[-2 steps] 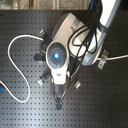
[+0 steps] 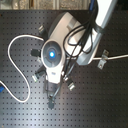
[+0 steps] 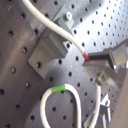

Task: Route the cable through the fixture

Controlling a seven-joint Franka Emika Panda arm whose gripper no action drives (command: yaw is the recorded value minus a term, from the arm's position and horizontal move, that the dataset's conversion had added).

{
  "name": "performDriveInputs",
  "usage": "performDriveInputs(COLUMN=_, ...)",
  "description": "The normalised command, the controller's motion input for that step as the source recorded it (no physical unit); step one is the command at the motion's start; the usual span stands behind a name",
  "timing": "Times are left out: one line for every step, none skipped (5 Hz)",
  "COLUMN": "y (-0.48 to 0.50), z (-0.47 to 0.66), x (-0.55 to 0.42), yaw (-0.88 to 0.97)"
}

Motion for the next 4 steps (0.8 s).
performDriveInputs(y=-0.182, z=0.0, x=0.176, yaw=0.27)
performDriveInputs(y=-0.28, z=0.0, x=0.247, yaw=0.2)
performDriveInputs(y=-0.127, z=0.0, x=-0.006, yaw=0.0)
performDriveInputs(y=-0.121, z=0.0, x=-0.035, yaw=0.08)
